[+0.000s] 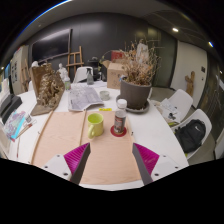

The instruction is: Pour water

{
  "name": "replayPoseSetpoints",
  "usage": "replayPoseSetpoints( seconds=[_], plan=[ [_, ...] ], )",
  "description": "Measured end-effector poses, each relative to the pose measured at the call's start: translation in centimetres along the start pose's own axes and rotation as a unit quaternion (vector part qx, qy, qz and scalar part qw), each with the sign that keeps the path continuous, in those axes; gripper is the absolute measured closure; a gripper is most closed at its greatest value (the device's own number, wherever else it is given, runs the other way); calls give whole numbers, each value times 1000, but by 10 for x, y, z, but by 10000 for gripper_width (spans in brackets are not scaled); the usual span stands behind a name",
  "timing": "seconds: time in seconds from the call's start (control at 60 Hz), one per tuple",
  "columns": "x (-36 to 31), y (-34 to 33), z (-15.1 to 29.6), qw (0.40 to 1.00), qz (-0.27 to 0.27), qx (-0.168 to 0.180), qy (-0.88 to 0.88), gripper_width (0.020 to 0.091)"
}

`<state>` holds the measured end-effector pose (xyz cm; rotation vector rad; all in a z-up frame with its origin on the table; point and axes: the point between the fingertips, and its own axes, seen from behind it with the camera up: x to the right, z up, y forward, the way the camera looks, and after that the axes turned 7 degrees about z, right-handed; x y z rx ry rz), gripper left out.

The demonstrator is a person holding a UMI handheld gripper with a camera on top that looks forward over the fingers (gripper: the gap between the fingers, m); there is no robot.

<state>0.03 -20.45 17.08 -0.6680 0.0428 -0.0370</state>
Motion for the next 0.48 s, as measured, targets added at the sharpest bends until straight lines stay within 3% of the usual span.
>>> replayPoseSetpoints(
  seconds=[0.483],
  plan=[
    [-31,-37,10,999,-12,33,-19,241]
  ],
)
